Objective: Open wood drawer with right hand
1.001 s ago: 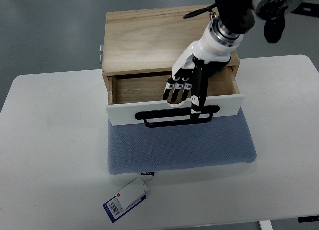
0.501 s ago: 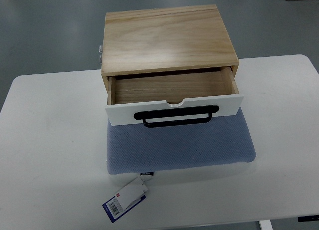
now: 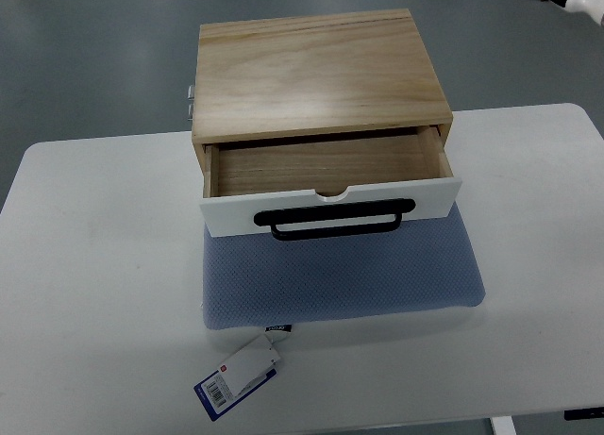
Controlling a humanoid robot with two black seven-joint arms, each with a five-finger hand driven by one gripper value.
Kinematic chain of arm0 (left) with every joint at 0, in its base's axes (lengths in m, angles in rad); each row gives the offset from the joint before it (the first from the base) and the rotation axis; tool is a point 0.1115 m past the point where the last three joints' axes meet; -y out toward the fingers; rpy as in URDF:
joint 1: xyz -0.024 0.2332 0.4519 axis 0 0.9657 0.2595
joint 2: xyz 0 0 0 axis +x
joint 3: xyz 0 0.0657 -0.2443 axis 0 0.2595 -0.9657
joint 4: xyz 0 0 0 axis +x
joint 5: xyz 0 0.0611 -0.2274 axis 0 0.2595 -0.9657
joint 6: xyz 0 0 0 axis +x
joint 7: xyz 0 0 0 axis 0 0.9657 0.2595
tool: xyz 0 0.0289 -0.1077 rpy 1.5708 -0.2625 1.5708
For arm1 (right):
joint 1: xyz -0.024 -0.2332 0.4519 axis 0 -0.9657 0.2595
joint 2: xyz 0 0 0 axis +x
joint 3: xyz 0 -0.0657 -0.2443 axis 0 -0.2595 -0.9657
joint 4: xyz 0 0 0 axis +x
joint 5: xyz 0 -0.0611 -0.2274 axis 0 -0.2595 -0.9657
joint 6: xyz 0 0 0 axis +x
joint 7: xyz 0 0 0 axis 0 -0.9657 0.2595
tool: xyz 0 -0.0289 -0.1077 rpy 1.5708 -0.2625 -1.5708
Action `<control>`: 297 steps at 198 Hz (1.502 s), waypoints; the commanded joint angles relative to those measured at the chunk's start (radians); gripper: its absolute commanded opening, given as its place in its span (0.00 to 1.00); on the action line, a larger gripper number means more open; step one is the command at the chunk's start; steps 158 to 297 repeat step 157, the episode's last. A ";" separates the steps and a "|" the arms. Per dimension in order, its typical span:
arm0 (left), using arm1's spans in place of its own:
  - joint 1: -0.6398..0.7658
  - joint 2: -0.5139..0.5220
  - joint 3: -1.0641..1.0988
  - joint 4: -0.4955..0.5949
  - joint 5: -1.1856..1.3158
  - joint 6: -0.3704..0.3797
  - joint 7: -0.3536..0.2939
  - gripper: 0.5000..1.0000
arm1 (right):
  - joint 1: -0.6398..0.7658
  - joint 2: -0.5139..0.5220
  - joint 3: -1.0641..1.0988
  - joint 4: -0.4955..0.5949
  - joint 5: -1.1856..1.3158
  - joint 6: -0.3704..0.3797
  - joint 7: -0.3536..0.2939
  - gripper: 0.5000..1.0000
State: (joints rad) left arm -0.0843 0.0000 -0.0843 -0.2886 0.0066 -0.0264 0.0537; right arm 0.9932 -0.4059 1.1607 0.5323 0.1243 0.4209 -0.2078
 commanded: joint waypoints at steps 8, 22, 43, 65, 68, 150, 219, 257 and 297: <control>0.003 0.000 0.000 0.000 0.000 0.002 0.000 1.00 | -0.103 0.102 0.155 -0.020 0.000 0.007 0.039 0.89; 0.003 0.000 0.000 0.000 0.000 0.002 0.000 1.00 | -0.140 0.144 0.189 -0.025 0.000 0.007 0.062 0.89; 0.005 0.000 0.000 0.000 0.000 0.003 0.000 1.00 | -0.174 0.171 0.215 -0.041 0.000 0.009 0.102 0.89; 0.005 0.000 0.000 0.000 0.000 0.003 0.000 1.00 | -0.192 0.183 0.217 -0.066 0.000 0.010 0.140 0.89; 0.005 0.000 0.000 0.000 0.000 0.003 0.000 1.00 | -0.194 0.185 0.217 -0.069 0.000 0.010 0.143 0.89; 0.006 0.000 0.000 -0.001 0.000 0.003 0.000 1.00 | -0.234 0.236 0.209 -0.083 -0.006 0.010 0.199 0.89; 0.006 0.000 0.000 0.000 0.000 0.005 0.000 1.00 | -0.234 0.240 0.209 -0.083 -0.006 0.010 0.200 0.89; 0.006 0.000 0.000 0.000 0.000 0.005 0.000 1.00 | -0.234 0.240 0.209 -0.083 -0.006 0.010 0.200 0.89; 0.006 0.000 0.000 0.000 0.000 0.005 0.000 1.00 | -0.234 0.240 0.209 -0.083 -0.006 0.010 0.200 0.89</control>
